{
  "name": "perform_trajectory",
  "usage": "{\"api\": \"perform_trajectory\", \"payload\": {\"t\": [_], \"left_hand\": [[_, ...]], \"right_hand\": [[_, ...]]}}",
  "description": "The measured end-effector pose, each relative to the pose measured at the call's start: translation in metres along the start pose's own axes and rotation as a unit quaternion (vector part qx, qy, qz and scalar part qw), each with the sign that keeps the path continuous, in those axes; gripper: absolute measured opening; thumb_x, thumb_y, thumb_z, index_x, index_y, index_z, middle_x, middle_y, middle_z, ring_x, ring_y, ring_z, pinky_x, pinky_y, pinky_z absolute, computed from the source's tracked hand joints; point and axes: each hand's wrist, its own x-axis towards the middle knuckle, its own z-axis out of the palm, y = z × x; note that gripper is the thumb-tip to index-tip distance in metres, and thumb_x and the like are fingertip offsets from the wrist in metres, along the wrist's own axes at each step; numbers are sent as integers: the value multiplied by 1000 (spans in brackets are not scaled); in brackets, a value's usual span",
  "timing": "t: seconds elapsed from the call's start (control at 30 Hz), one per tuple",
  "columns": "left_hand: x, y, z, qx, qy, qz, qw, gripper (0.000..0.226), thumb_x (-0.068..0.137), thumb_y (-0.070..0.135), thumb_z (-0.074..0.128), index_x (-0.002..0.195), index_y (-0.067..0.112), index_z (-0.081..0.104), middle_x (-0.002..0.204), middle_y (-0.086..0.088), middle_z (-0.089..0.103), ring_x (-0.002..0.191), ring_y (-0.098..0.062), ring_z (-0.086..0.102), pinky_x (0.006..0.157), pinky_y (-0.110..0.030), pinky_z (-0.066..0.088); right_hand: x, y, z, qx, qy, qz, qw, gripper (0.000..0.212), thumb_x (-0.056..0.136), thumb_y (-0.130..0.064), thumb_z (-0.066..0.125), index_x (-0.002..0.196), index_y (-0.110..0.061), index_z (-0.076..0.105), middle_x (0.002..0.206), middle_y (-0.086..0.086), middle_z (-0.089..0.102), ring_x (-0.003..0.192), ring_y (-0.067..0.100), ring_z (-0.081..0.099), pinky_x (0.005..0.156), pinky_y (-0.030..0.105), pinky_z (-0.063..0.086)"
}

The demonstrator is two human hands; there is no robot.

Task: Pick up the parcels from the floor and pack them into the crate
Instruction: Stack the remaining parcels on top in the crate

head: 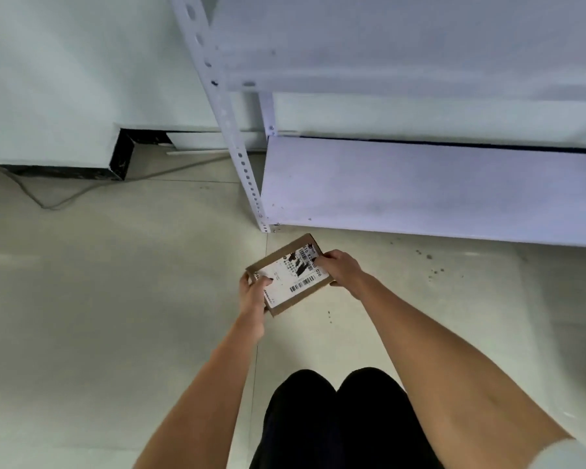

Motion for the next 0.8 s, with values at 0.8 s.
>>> {"api": "perform_trajectory", "payload": {"t": [0.8], "left_hand": [[-575, 21, 160, 45, -183, 144, 972, 58, 85, 14, 61, 136, 32, 39, 117, 2, 61, 104, -24, 60, 95, -51, 48]], "right_hand": [[-511, 35, -361, 109, 81, -78, 988, 52, 94, -31, 46, 144, -29, 32, 125, 11, 59, 99, 28, 63, 80, 39, 55]]}}
